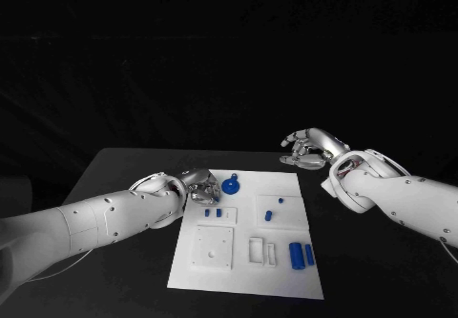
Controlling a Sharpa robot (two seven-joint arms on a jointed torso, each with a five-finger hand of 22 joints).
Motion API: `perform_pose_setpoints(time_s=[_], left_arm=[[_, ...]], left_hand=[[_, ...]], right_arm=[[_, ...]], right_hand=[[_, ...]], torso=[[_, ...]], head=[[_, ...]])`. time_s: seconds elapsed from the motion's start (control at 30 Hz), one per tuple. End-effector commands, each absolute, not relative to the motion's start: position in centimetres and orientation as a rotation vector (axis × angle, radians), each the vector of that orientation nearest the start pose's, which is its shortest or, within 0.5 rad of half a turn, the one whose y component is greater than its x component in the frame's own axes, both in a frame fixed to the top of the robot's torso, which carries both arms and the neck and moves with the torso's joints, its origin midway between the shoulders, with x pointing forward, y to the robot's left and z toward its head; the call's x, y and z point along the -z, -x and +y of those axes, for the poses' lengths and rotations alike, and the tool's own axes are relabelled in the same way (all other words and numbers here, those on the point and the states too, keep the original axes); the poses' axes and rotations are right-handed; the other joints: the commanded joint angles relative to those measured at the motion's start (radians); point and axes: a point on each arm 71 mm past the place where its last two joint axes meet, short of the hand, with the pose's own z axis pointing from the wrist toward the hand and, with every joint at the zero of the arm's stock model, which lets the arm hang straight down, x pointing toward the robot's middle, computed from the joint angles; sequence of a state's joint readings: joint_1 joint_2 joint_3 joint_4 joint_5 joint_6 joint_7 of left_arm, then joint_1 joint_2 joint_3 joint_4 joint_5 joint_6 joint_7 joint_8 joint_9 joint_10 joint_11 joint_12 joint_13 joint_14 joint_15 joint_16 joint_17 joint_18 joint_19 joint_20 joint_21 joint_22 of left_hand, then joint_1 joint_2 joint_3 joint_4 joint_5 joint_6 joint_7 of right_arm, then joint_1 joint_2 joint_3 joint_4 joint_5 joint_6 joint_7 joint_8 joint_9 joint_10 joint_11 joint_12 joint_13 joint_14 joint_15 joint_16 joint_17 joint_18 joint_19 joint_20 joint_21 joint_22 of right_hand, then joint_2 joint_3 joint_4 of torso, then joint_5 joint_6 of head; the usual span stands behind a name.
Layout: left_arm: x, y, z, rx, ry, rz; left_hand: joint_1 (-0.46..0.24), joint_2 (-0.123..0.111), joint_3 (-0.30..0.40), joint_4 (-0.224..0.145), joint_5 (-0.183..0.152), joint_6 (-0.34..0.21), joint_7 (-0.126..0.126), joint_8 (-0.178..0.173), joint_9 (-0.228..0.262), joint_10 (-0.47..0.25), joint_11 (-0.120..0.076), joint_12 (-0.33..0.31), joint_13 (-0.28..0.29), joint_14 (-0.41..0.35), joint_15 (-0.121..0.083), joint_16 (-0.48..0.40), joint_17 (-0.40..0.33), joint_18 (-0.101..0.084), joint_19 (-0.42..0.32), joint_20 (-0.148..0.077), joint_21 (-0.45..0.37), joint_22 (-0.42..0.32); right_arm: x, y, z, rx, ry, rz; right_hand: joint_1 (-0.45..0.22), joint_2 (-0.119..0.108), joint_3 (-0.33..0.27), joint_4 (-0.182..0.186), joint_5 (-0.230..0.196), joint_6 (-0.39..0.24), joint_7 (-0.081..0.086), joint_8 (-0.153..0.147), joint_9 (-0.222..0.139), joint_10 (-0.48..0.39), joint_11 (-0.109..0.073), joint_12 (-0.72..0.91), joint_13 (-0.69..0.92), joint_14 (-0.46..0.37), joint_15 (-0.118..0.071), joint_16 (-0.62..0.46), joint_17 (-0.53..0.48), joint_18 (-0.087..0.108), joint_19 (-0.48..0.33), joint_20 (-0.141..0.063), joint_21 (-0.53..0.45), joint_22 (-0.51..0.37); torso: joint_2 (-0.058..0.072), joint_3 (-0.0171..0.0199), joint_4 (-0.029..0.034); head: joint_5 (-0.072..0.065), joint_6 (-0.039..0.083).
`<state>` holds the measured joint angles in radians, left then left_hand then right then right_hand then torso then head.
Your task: Assemble the parts on the task board
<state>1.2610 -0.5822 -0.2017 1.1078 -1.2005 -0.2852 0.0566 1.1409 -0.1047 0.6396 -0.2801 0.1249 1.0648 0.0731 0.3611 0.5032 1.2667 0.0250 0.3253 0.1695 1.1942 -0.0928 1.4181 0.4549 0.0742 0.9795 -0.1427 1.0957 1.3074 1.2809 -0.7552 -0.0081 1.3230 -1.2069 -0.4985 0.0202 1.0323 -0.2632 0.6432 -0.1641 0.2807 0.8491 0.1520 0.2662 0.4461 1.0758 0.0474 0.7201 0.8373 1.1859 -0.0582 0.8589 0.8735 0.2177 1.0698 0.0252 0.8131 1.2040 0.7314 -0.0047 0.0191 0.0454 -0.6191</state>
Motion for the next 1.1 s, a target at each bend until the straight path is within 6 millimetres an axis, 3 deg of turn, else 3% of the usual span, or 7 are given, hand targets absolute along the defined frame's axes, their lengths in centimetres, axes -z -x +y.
perform_pose_setpoints(time_s=[0.03,0.6,0.8,1.1], left_arm=[[23.52,-54.36,18.07,0.645,-0.095,1.869],[24.01,-54.34,17.51,0.555,-0.177,1.914],[23.87,-54.31,17.60,0.574,-0.173,1.896],[23.52,-54.26,17.86,0.604,-0.145,1.850]], left_hand=[[-0.003,0.012,0.006,0.000,0.004,0.016,0.010,0.001,0.001,0.006,-0.003,-0.005,-0.001,0.006,0.003,0.004,-0.002,0.055,0.000,-0.041,0.004,0.009],[-0.004,0.013,0.007,-0.001,0.003,0.012,0.012,-0.002,0.000,0.005,-0.002,-0.009,-0.003,0.002,0.004,0.000,-0.004,0.053,-0.003,-0.041,0.003,0.009],[0.002,0.002,0.009,-0.003,-0.001,0.007,0.014,-0.006,-0.001,0.003,-0.001,-0.013,-0.004,-0.002,0.005,-0.003,-0.007,0.053,-0.008,-0.040,0.001,0.009],[0.037,-0.034,0.017,-0.007,0.000,-0.096,0.051,-0.066,-0.028,0.004,0.001,-0.019,-0.006,-0.007,0.007,-0.006,-0.012,0.049,-0.016,-0.038,-0.001,0.008]], right_arm=[[13.07,-53.91,-21.97,-0.733,-0.096,1.411],[13.15,-53.95,-21.91,-0.732,-0.097,1.414],[13.17,-53.95,-21.98,-0.731,-0.097,1.414],[13.27,-53.96,-22.10,-0.728,-0.097,1.424]], right_hand=[[0.007,-0.002,-0.001,-0.003,0.004,0.002,0.009,0.005,-0.001,-0.009,0.001,-0.007,-0.001,0.006,0.001,-0.005,-0.001,0.044,0.003,0.002,-0.007,0.002],[0.007,-0.001,-0.001,-0.004,0.005,0.002,0.009,0.006,-0.001,-0.009,0.001,-0.006,-0.003,0.006,0.001,-0.006,-0.001,0.044,0.003,0.003,-0.007,0.002],[0.007,-0.001,-0.001,-0.004,0.005,0.002,0.009,0.006,-0.001,-0.009,0.001,-0.006,-0.004,0.006,0.001,-0.006,-0.001,0.044,0.003,0.003,-0.008,0.002],[0.008,-0.002,-0.001,-0.007,0.005,0.001,0.009,0.005,-0.002,-0.011,0.002,-0.007,-0.007,0.005,0.002,-0.008,-0.001,0.044,0.002,0.003,-0.010,0.002]], torso=[[0.000,-0.0004,-0.0015],[0.000,0.0000,-0.0006],[0.000,-0.0004,-0.0011],[0.000,-0.0013,-0.0004]], head=[[0.002,0.000],[-0.001,-0.003],[-0.001,-0.002],[-0.002,-0.001]])
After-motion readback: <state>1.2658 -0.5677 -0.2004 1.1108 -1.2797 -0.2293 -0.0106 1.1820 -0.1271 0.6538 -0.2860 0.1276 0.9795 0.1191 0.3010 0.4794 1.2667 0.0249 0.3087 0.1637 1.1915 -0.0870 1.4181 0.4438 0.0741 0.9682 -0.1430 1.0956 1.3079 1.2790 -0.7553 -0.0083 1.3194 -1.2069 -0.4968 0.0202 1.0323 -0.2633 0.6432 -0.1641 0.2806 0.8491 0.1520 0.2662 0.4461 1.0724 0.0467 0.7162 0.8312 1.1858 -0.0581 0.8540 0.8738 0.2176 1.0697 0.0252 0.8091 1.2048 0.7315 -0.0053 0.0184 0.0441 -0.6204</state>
